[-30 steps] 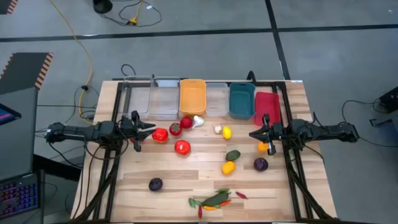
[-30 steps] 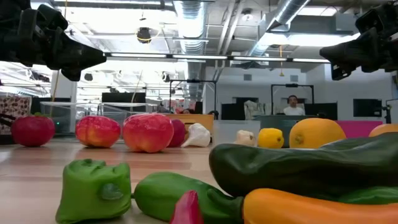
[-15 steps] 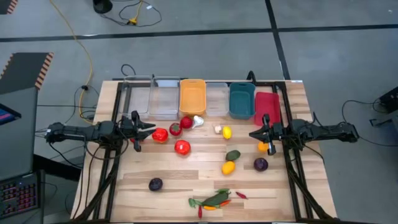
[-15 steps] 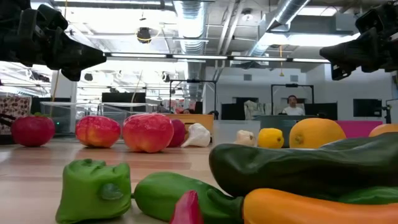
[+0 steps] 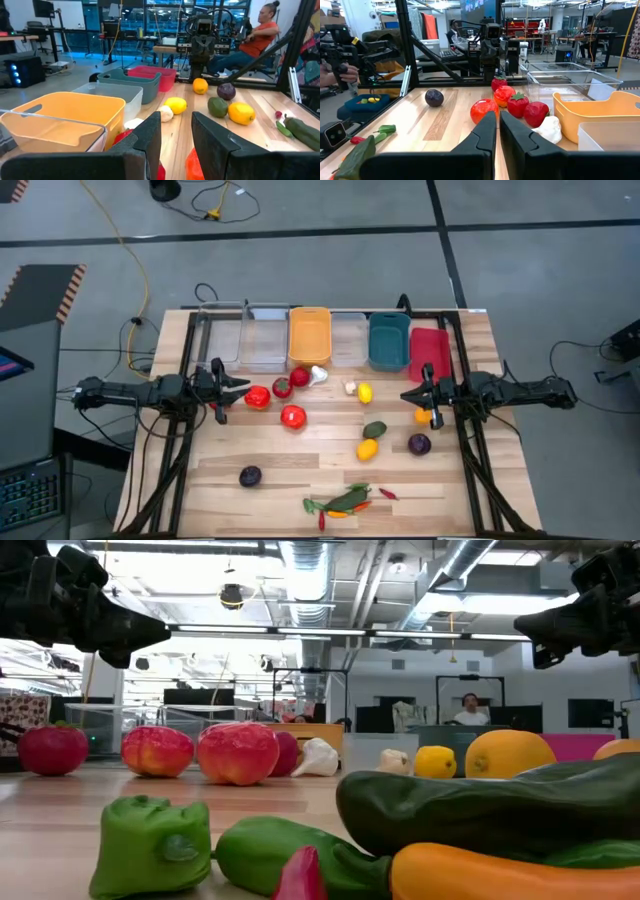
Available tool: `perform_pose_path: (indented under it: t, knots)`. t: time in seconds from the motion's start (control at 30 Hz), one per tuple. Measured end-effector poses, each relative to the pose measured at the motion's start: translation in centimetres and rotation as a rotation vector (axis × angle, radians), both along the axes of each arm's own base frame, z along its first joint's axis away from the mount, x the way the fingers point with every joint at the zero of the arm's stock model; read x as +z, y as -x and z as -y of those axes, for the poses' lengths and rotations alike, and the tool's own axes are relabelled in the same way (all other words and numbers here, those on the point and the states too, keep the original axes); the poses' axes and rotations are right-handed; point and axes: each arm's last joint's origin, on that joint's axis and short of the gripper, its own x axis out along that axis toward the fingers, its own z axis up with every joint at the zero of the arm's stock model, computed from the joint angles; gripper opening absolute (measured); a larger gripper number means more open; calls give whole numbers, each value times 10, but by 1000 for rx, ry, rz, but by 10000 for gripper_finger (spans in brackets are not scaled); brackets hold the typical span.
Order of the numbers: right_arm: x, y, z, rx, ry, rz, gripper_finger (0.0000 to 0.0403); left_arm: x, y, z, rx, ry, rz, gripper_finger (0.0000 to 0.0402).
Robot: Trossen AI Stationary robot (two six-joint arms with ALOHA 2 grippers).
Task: Sort produce into baskets
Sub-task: Put the tomato into the right transparent bin
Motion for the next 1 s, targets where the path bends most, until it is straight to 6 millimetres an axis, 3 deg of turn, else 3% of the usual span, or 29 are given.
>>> perform_pose_path:
  t: [0.43, 1.0]
  knots:
    - [0, 0, 0, 0, 0, 0, 52, 0, 0, 0, 0, 188, 38, 96]
    - [0, 0, 0, 0, 0, 1, 52, 0, 0, 1, -18, 244, 45, 96]
